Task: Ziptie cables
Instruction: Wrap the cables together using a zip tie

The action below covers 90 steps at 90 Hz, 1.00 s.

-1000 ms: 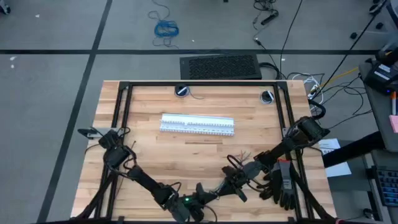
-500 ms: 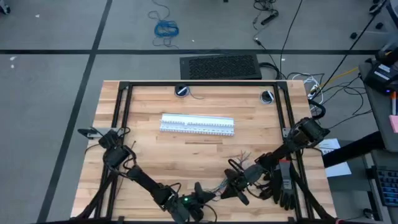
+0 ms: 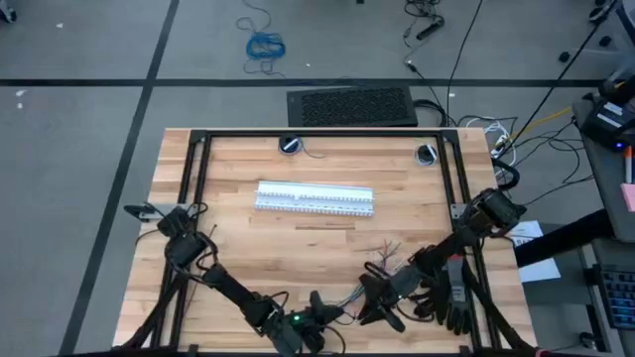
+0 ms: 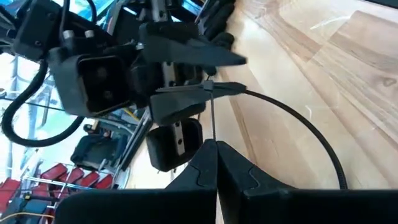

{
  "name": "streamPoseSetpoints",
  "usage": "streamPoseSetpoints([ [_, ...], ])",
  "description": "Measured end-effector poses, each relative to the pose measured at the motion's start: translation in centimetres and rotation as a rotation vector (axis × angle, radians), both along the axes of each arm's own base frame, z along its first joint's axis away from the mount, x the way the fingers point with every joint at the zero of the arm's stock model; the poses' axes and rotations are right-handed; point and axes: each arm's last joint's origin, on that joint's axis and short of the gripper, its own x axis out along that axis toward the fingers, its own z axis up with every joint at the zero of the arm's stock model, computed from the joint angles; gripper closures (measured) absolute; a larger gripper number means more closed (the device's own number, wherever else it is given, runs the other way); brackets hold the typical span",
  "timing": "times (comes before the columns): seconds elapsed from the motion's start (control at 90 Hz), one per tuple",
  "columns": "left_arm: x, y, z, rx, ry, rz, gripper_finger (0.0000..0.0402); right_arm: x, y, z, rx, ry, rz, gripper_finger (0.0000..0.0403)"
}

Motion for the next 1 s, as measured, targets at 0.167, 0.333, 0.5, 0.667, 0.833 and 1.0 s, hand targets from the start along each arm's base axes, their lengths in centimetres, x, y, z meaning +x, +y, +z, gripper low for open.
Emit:
streamPoseSetpoints([
  [0.167, 0.0, 0.0, 0.0, -0.006, -0.002, 0.001, 0.0402, 0.2, -0.1, 0.4, -0.005, -0.056, 0.002, 0.0249],
  [0.333, -0.1, -0.2, 0.0, -0.006, -0.004, 0.0, 0.0402, 0.7, -0.9, 1.4, -0.013, -0.087, -0.06, 0.0237],
  [0.5, -0.2, -0.3, 0.0, -0.004, -0.005, 0.002, 0.0402, 0.6, -1.1, 3.0, -0.009, -0.139, -0.059, 0.0261],
  [0.667, -0.1, -0.2, 0.0, -0.006, -0.006, 0.004, 0.0402, 0.5, -1.1, 3.1, -0.018, -0.136, -0.053, 0.0309],
  [0.833, 0.2, 0.2, 0.1, -0.01, -0.004, 0.007, 0.0402, 0.9, -0.8, 3.0, -0.059, -0.1, -0.045, 0.0342],
  [1.0, 0.2, 0.2, 0.0, -0.01, -0.004, 0.008, 0.0402, 1.7, -0.3, 3.7, -0.082, -0.106, -0.036, 0.0346],
])
